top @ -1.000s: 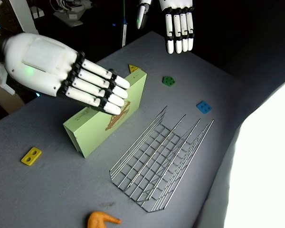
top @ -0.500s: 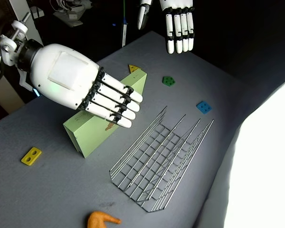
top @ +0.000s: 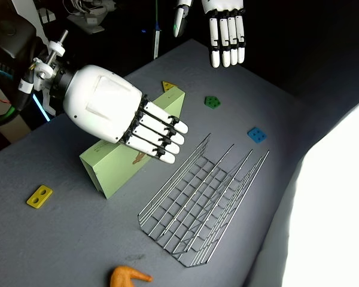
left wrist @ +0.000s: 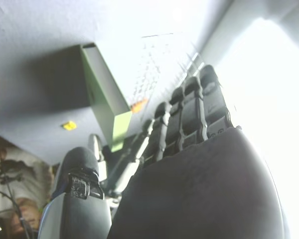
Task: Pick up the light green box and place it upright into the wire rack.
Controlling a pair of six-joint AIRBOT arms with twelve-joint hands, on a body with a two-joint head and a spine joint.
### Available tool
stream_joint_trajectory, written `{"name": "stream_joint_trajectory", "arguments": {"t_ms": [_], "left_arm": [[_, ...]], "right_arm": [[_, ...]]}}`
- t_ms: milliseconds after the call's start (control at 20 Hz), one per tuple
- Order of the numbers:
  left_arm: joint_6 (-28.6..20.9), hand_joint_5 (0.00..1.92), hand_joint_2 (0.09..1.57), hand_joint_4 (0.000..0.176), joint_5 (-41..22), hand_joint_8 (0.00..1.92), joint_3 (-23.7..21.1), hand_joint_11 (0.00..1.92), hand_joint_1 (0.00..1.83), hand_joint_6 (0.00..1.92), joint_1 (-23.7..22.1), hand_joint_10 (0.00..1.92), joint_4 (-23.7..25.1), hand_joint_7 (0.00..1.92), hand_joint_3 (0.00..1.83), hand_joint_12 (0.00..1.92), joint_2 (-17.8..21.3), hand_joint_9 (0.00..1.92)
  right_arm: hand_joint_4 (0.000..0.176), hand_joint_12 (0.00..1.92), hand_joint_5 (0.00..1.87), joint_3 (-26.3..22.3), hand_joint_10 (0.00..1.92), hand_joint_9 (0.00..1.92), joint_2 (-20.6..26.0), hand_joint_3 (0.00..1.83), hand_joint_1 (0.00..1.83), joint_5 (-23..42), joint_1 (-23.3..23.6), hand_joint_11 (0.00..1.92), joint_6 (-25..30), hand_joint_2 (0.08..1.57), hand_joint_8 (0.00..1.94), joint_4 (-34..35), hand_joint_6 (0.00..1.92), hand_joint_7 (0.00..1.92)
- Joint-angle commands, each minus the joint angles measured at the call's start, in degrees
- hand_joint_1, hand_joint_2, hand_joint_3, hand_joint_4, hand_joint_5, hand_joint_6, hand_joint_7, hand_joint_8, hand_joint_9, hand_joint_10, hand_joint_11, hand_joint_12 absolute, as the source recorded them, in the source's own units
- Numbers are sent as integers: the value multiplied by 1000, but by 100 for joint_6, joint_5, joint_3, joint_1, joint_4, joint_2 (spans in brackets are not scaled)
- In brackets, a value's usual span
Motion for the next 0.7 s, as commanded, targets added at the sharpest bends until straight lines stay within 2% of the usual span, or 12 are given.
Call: {"name": "stream_joint_trajectory", "arguments": {"t_ms": [0, 50, 150, 200, 250, 300, 350, 400, 450, 550, 600, 650], "left_arm": [[10, 31, 1218, 52, 478, 0, 12, 0, 152, 3, -86, 1, -97, 41, 0, 199, 7, 29], [10, 33, 1218, 51, 478, 0, 13, 0, 148, 2, -86, 1, -96, 41, 0, 167, 7, 24], [10, 46, 1216, 51, 478, 2, 12, 0, 143, 7, -86, 2, -94, 46, 0, 160, 7, 26], [10, 46, 1216, 51, 478, 2, 11, 0, 143, 7, -86, 2, -94, 46, 0, 160, 7, 26], [10, 45, 1218, 47, 478, 0, 8, 0, 126, 5, -87, 1, -94, 40, 0, 156, 7, 24], [10, 34, 1217, 51, 478, 2, 7, 0, 118, 0, -87, 4, -94, 47, 0, 170, 7, 34], [10, 34, 1217, 51, 478, 2, 6, 0, 118, 0, -87, 4, -94, 47, 0, 170, 7, 34], [10, 42, 1215, 51, 478, 2, 5, 0, 123, 2, -87, 5, -94, 52, 0, 201, 7, 41], [10, 48, 1213, 49, 478, 5, 5, 0, 127, 4, -88, 7, -94, 62, 0, 207, 7, 49], [10, 64, 1210, 45, 478, 4, 3, 0, 147, 7, -97, 8, -94, 71, 0, 228, 7, 60], [10, 74, 1207, 47, 478, 3, 1, 0, 164, 9, -102, 7, -94, 71, 0, 235, 7, 61], [10, 74, 1207, 47, 478, 3, 0, 0, 164, 9, -107, 7, -94, 71, 0, 235, 7, 61]], "right_arm": [[0, 134, 0, -21, 6, 11, 3, 0, 982, -169, 21, 6, 14, 976, 0, -260, 0, 0], [0, 202, 0, -13, 8, 23, -14, 0, 1010, -169, -10, 0, 8, 965, 2, -260, 0, 9], [0, 510, 66, 8, 32, 138, -36, 4, 1049, -169, -47, 0, 8, 987, 14, -260, 14, 129], [0, 510, 66, 19, 32, 138, -40, 4, 1049, -169, -56, 0, 8, 987, 14, -260, 14, 129], [0, 656, 120, 38, 41, 187, -43, 4, 1073, -169, -63, 0, 8, 992, 19, -260, 27, 178], [0, 955, 298, 46, 77, 323, -42, 11, 1078, -169, -63, 0, 8, 1017, 54, -260, 77, 358], [0, 955, 298, 56, 77, 323, -41, 11, 1078, -169, -59, 0, 5, 1017, 54, -260, 77, 358], [0, 1107, 369, 73, 99, 396, -40, 13, 1087, -166, -52, 0, 0, 1031, 66, -260, 93, 442], [0, 1367, 615, 81, 224, 692, -38, 3, 1176, -158, -52, 162, -3, 1039, 84, -260, 128, 733], [0, 1417, 694, 89, 324, 761, -38, 1, 1201, -154, -66, 248, -16, 1037, 72, -260, 126, 833], [0, 1569, 839, 89, 667, 822, -38, 0, 1326, -154, -73, 369, -16, 1107, 812, -260, 135, 958], [0, 1569, 839, 88, 667, 822, -38, 0, 1326, -154, -76, 369, -24, 1107, 812, -261, 135, 958]]}}
